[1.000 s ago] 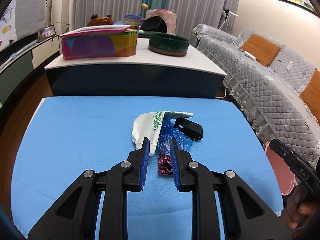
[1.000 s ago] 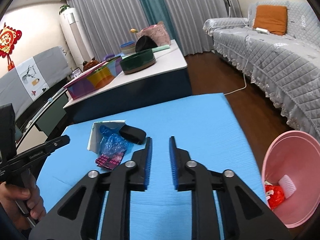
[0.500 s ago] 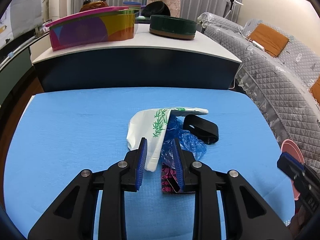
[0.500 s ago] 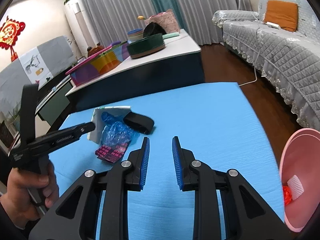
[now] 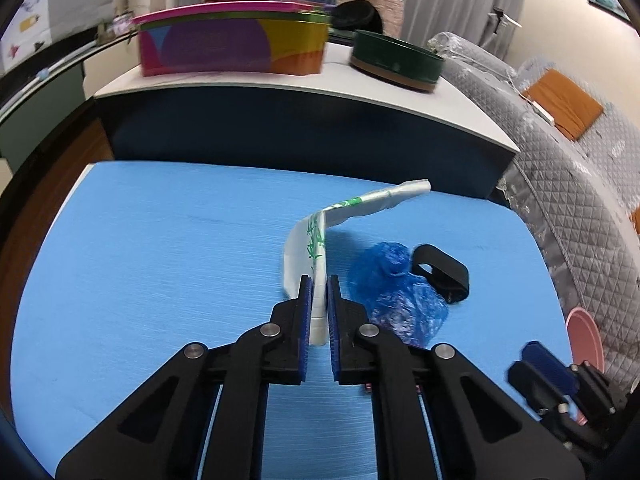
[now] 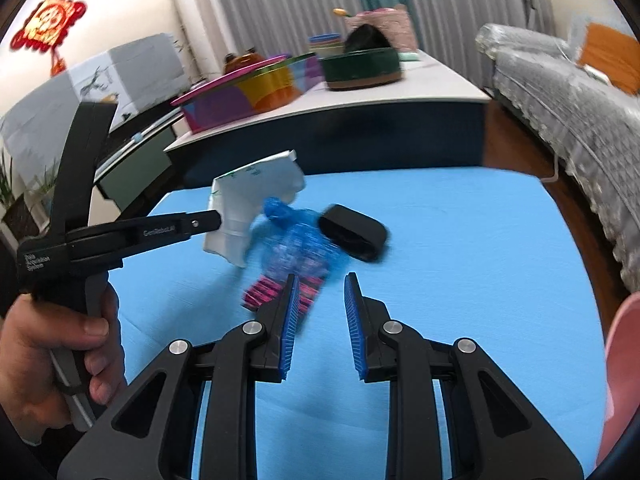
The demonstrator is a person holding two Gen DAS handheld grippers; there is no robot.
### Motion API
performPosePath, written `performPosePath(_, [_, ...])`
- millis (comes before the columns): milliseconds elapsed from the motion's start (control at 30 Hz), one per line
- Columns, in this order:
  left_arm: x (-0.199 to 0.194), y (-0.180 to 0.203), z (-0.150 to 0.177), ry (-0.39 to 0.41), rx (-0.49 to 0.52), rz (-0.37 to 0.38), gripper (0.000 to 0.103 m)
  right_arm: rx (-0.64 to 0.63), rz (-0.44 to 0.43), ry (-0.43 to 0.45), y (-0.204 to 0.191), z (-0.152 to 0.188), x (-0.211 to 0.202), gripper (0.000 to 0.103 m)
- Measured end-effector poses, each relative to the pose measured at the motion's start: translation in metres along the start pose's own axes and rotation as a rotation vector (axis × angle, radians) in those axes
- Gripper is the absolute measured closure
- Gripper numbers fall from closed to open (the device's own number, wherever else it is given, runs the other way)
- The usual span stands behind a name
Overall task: Collect trash
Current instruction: 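Grasp the white green-printed bag with the left gripper while the right gripper grasps the blue plastic bag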
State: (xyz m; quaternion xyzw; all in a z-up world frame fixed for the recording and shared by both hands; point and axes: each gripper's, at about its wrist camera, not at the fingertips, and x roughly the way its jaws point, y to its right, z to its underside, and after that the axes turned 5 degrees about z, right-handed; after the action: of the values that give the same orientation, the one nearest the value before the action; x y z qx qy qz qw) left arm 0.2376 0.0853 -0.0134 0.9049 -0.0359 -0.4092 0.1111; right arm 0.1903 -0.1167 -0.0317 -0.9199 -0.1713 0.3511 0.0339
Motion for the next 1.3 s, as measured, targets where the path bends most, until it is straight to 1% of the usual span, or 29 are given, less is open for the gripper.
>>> performPosePath(33, [-0.002, -0.005, -0.001, 0.000, -0.017, -0.001, 0.095, -0.022, 0.002, -0.001, -0.008, -0.003, 0.006, 0.078])
performPosePath(133, [-0.006, -0.016, -0.002, 0.000, -0.050, -0.013, 0.095, -0.035, 0.002, -0.011, -0.020, -0.013, 0.022, 0.078])
performPosePath(200, [-0.009, -0.022, -0.002, -0.001, -0.068, -0.018, 0.095, -0.045, 0.009, -0.019, -0.028, -0.021, 0.035, 0.073])
performPosePath(267, [-0.013, -0.027, -0.003, 0.001, -0.082, -0.023, 0.095, -0.058, 0.020, -0.032, -0.033, -0.026, 0.046, 0.058])
performPosePath(300, [-0.015, -0.030, -0.003, 0.004, -0.095, -0.022, 0.095, -0.068, 0.025, -0.048, -0.037, -0.028, 0.053, 0.056])
performPosePath(400, [-0.020, -0.037, -0.005, 0.012, -0.119, -0.013, 0.095, -0.096, 0.048, -0.082, -0.041, -0.033, 0.068, 0.056])
performPosePath(433, [-0.022, -0.039, -0.006, 0.017, -0.124, -0.010, 0.095, -0.103, 0.056, -0.101, -0.041, -0.033, 0.073, 0.063])
performPosePath(467, [-0.023, -0.040, -0.007, 0.020, -0.128, -0.009, 0.095, -0.108, 0.053, -0.124, -0.042, -0.034, 0.078, 0.077])
performPosePath(500, [-0.024, -0.042, -0.008, 0.024, -0.133, -0.004, 0.095, -0.114, 0.047, -0.136, -0.044, -0.035, 0.080, 0.085])
performPosePath(533, [-0.025, -0.043, -0.008, 0.026, -0.138, 0.000, 0.095, -0.124, 0.050, -0.141, -0.045, -0.036, 0.081, 0.096])
performPosePath(567, [-0.026, -0.044, -0.008, 0.029, -0.142, 0.004, 0.095, -0.141, 0.058, -0.144, -0.047, -0.037, 0.079, 0.102])
performPosePath(633, [-0.029, -0.045, -0.010, 0.037, -0.148, 0.014, 0.095, -0.149, 0.052, -0.143, -0.049, -0.039, 0.074, 0.103])
performPosePath(733, [-0.034, -0.045, -0.010, 0.047, -0.150, 0.027, 0.095, -0.164, 0.059, -0.118, -0.052, -0.044, 0.061, 0.103])
performPosePath(933, [-0.043, -0.038, -0.011, 0.070, -0.134, 0.041, 0.095, -0.176, 0.065, -0.067, -0.048, -0.053, 0.024, 0.103])
performPosePath(1000, [-0.047, -0.039, -0.011, 0.071, -0.149, 0.048, 0.095, -0.173, 0.069, -0.061, -0.044, -0.054, 0.014, 0.103])
performPosePath(1100, [-0.058, -0.037, -0.012, 0.090, -0.172, 0.064, 0.095, -0.138, 0.057, -0.080, -0.039, -0.049, 0.010, 0.098])
performPosePath(1133, [-0.063, -0.034, -0.013, 0.102, -0.169, 0.063, 0.095, -0.133, 0.056, -0.090, -0.038, -0.048, 0.013, 0.092])
performPosePath(1167, [-0.066, -0.033, -0.013, 0.110, -0.167, 0.063, 0.095, -0.129, 0.045, -0.108, -0.039, -0.046, 0.018, 0.077])
performPosePath(1233, [-0.071, -0.033, -0.015, 0.126, -0.169, 0.063, 0.095, -0.133, 0.040, -0.122, -0.042, -0.043, 0.025, 0.059])
performPosePath(1300, [-0.074, -0.039, -0.016, 0.134, -0.189, 0.065, 0.095, -0.153, 0.051, -0.133, -0.048, -0.038, 0.035, 0.059])
